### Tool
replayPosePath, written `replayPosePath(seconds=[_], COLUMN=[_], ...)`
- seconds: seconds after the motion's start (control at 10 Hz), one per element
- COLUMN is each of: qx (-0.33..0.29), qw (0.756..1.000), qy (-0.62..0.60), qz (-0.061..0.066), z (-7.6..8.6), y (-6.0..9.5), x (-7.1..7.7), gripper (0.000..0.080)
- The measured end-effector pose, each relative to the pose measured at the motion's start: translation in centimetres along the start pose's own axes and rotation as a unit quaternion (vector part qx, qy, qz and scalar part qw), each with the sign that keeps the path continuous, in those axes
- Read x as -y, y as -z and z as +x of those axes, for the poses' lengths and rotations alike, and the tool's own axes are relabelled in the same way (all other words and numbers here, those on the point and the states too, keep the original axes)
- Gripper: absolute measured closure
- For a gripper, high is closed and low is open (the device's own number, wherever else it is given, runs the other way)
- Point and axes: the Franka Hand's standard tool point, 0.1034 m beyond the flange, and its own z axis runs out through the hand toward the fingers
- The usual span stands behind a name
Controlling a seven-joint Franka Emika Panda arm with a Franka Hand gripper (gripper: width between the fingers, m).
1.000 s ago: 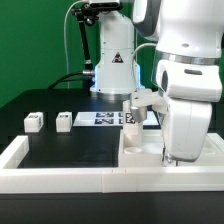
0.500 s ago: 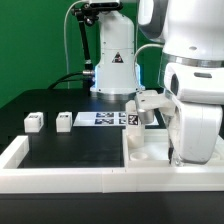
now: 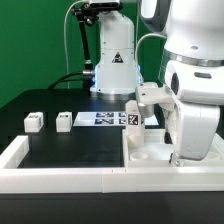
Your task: Assemble square table
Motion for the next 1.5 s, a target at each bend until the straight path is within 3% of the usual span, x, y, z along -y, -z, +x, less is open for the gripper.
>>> replayPosePath(seconds=[0.2,0.4,0.8,0.9,1.2,1.5], qx=[0.001,0.001,0.012,0.011,0.011,0.009], qw=[1.000,1.000,0.993,0.992,0.988,0.964], qy=[-0.004,-0.025,-0.116,-0.122,-0.152,-0.264], qz=[-0.001,-0.019,-0.018,-0.016,-0.015,-0.015], z=[-0.6,-2.5,-5.3,-6.1,-5.9,-5.9], y=[0.7,3.5,6.1,6.2,5.9,5.7], x=[0.0,-0.3,1.8,2.2,2.1,2.2], gripper=[0.0152,0.0152,0.0150,0.0150,0.0150,0.0150])
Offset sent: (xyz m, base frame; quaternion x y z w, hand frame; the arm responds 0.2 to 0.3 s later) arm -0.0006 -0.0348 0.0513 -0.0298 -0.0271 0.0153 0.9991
